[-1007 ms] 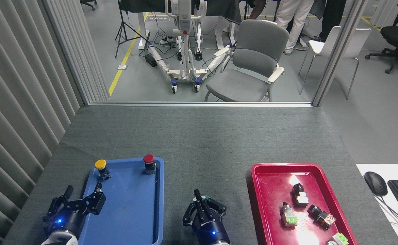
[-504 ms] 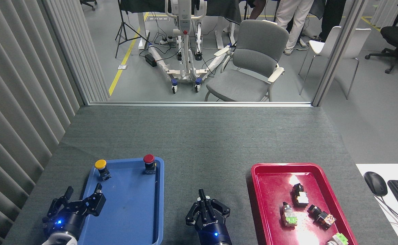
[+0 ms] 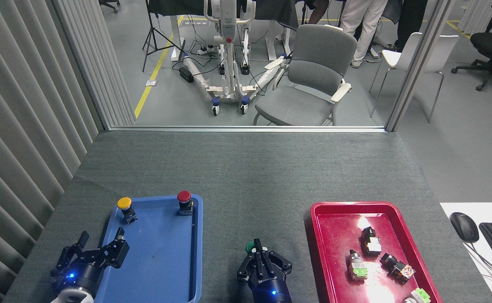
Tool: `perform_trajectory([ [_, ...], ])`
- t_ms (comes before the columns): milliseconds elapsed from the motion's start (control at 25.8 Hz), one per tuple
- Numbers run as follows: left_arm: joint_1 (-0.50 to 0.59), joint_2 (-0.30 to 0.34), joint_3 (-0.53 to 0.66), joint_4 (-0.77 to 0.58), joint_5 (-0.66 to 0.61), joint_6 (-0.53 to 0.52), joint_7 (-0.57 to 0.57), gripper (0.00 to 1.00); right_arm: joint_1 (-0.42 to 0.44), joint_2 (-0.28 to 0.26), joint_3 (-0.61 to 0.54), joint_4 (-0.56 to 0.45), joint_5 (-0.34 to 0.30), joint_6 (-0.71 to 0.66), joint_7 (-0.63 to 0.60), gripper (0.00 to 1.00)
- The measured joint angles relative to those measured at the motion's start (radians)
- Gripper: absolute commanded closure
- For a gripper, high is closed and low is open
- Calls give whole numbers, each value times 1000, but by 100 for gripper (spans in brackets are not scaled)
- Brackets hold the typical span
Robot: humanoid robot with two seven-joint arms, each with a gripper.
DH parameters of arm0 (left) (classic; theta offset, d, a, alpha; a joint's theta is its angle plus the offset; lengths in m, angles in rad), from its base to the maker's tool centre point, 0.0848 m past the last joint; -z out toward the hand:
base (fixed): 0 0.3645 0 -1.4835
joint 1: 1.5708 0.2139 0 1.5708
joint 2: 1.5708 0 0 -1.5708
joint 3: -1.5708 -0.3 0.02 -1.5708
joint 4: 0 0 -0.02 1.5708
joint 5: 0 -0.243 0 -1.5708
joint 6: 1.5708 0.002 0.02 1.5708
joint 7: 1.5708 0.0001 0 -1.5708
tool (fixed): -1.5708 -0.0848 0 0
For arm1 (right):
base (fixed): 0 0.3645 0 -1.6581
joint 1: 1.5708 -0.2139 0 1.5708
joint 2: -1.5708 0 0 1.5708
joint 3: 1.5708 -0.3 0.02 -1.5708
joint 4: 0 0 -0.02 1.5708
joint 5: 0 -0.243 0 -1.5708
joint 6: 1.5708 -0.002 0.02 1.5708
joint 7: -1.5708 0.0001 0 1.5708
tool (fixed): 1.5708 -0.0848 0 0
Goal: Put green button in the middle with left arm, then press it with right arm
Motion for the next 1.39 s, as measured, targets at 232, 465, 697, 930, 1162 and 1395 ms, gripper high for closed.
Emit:
perform_trajectory([
  [232,0,1,6,1,0,1,0,1,2,2,-19,8,18,-2,7,100],
  [465,1,-3,8,5,0,1,1,1,3,2,-13,13,21,-7,15,100],
  [697,0,-3,8,10,0,-1,1,1,3,2,-5,14,25,-12,16,100],
  [930,0,-5,8,12,0,-1,1,1,5,2,-1,-58,30,-4,22,67],
  [1162,-1,-4,8,12,0,-1,1,0,7,0,-1,-155,34,0,8,62],
  [1395,0,2,14,-14,-1,-54,21,0,42,-5,2,-168,38,-4,4,18],
])
